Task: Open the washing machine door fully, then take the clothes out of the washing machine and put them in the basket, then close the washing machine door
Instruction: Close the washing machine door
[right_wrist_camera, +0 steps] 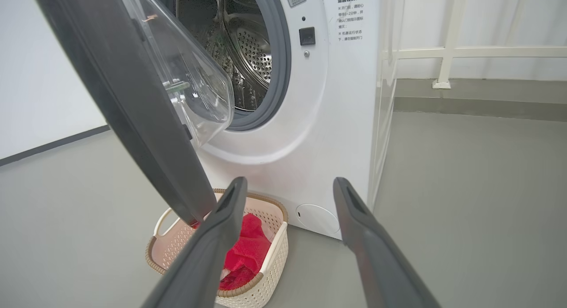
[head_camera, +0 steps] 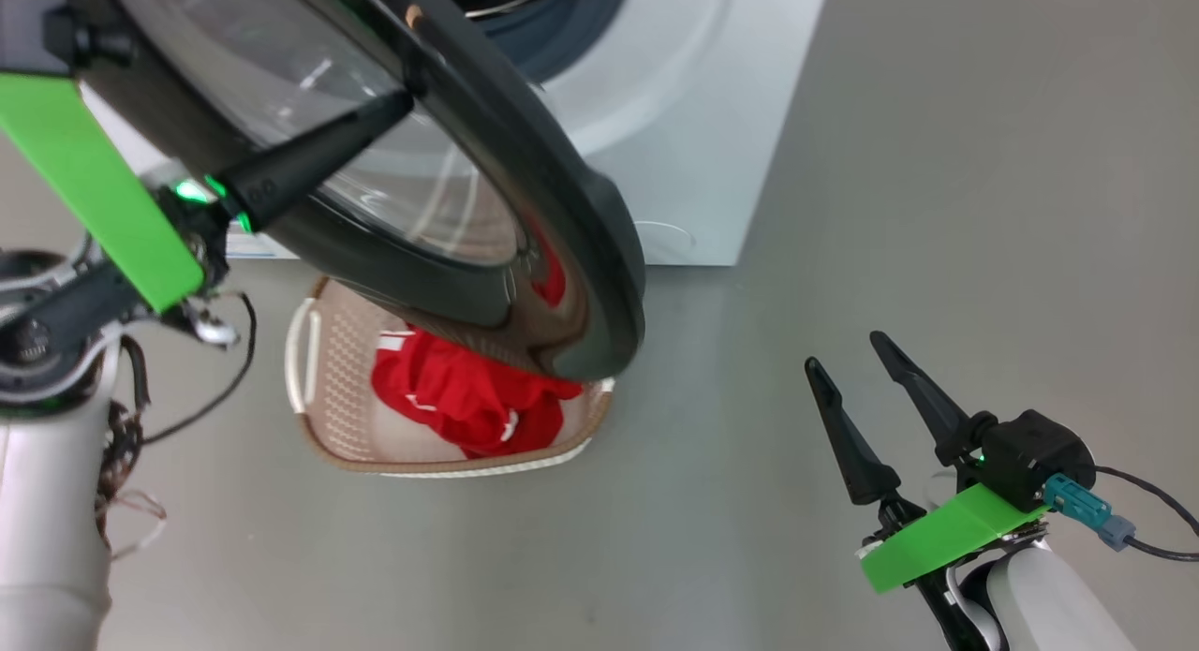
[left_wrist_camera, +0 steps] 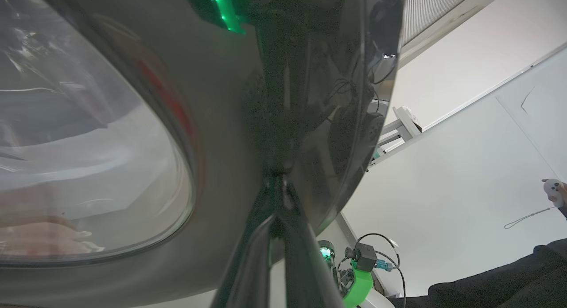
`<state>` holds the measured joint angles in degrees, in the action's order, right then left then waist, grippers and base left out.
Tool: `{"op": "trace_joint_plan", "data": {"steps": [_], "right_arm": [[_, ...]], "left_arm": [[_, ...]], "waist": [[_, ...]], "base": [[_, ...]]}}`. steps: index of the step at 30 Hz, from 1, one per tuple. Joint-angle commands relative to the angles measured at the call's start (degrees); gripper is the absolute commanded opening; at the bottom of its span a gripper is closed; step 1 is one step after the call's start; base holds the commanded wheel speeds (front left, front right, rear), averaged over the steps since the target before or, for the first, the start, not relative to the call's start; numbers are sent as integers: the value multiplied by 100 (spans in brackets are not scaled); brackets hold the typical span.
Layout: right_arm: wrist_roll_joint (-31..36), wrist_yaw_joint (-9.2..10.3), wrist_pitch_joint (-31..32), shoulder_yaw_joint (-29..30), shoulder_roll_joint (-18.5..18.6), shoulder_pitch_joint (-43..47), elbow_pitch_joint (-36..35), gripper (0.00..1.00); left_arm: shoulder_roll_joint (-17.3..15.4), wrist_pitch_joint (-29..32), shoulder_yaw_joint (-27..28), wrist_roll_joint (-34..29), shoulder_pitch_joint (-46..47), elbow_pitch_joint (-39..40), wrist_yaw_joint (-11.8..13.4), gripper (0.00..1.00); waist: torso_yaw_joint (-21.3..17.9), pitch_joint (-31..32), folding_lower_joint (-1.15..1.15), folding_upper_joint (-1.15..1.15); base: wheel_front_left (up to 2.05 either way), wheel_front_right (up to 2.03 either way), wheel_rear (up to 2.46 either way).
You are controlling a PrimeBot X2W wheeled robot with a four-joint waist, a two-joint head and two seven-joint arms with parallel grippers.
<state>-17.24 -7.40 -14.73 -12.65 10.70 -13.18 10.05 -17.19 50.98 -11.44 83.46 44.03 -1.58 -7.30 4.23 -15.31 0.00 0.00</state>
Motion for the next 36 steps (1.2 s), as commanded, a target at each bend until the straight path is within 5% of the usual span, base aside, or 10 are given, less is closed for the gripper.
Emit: {"op": "trace_joint_plan", "data": {"steps": [1, 21, 36], "right_arm": [[39, -9, -27, -94, -39, -116, -160, 100], [56, -9, -27, -8, -214, -336, -239, 100], [96, -9, -27, 95, -162, -295, -214, 100]], "left_arm": [[-246, -114, 166, -91, 359, 30, -19, 0], [-804, -1477, -84, -304, 1363, -1153, -19, 0], [-1086, -2064, -610, 98, 1032, -1072, -19, 0]], "waist": [[-306, -193, 0, 0], [-1117, -536, 0, 0], [-839, -404, 0, 0]], "base": [[0, 0, 0], [0, 0, 0], [0, 0, 0]]}}
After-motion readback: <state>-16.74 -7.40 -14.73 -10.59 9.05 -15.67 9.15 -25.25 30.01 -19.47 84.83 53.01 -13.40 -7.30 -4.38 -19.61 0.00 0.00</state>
